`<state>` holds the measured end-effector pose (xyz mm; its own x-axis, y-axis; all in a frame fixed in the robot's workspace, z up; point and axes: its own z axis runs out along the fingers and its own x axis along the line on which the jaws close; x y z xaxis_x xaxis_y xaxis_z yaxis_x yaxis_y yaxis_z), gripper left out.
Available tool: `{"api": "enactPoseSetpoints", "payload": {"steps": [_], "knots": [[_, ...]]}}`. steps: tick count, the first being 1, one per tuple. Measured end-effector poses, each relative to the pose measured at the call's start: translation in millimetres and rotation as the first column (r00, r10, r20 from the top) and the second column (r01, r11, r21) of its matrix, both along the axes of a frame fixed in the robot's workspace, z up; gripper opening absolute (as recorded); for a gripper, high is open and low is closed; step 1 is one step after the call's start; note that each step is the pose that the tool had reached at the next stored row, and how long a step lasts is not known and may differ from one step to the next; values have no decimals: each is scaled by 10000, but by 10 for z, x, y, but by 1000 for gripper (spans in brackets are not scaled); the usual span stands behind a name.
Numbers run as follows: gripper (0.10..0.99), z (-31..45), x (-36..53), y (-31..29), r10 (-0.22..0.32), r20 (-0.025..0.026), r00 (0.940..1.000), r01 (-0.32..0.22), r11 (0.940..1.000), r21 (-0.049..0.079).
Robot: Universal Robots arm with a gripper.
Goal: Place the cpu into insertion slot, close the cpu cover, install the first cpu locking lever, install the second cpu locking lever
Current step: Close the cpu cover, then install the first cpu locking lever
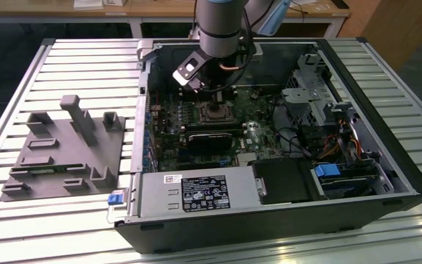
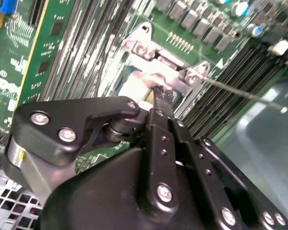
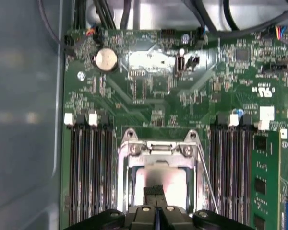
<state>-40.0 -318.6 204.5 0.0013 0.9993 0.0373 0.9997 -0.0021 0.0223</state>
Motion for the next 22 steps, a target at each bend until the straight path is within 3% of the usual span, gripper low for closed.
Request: {"api": "enactPoseSetpoints", "payload": {"steps": [14, 22], "knots": [[106, 1, 75, 0, 0, -10, 10000, 0, 10000, 16], [106, 58, 76, 0, 0, -10, 10000, 0, 10000, 17]]}}
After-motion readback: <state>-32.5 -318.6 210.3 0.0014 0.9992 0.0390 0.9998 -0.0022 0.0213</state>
